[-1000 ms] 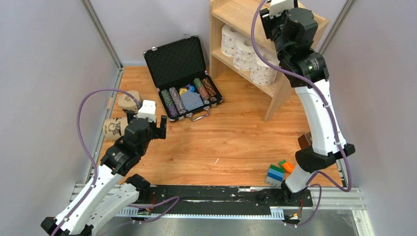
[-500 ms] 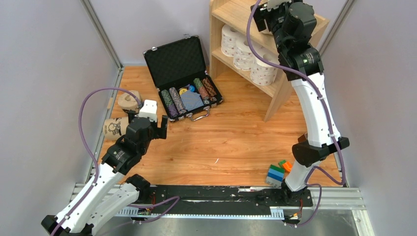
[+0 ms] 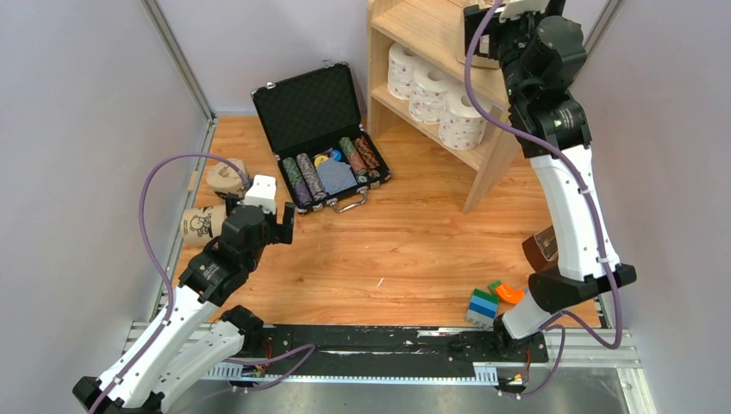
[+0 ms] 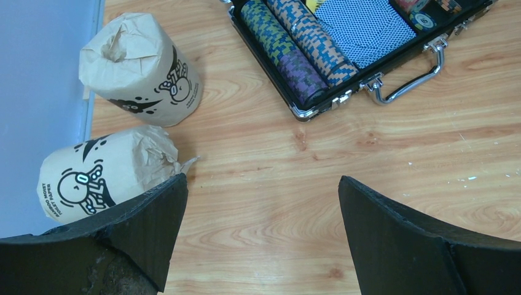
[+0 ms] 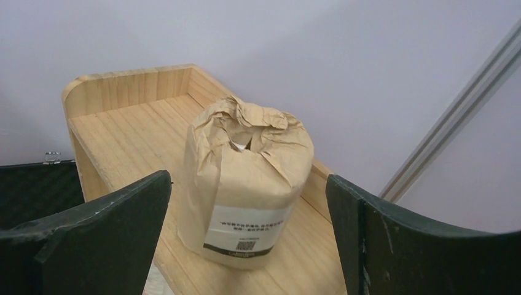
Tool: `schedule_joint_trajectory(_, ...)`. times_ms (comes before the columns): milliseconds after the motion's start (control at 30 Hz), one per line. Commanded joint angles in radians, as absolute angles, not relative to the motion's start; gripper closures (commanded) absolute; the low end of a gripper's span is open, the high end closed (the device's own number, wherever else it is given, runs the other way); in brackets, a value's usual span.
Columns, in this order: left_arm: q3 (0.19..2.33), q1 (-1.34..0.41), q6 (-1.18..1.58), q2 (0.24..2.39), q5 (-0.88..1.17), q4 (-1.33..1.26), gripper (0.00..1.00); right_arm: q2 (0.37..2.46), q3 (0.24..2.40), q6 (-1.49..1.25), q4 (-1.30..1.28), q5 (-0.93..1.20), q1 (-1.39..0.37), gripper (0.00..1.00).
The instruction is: Place and organize the paper towels onto the shelf
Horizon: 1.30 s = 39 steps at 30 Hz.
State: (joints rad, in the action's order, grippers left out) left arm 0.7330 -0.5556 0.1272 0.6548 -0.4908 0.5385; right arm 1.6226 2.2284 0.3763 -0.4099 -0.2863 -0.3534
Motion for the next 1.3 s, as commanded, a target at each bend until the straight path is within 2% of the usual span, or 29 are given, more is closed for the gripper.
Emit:
schedule_joint_trajectory(0, 0.736, -0.552, 0.116, 0.653, -0.482, 0.505, 0.00, 1.524, 2.137, 0.219, -0.363, -0.326, -0.339, 0.00)
schedule_joint_trajectory(167, 0.736, -0.552, 0.115, 0.652, -0.478, 0.505, 0.00, 1.489, 2.054, 0.089, -0.365, -0.298, -0.285, 0.00)
schedule_joint_trajectory(600, 0.736, -0.552, 0.112, 0.643, -0.472, 0.505, 0.00, 1.592, 2.067, -0.037, -0.389, -0.103, -0.196, 0.00)
schedule_joint_trajectory(967, 0.736, -0.552, 0.109, 0.645, -0.480, 0.506, 0.00, 1.780, 2.216, -0.107, -0.402, 0.053, -0.193, 0.16)
schedule_joint_trajectory(1267, 0.736, -0.551, 0.107, 0.649, -0.484, 0.508, 0.00, 1.960, 2.367, -0.159, -0.296, 0.135, -0.194, 0.19)
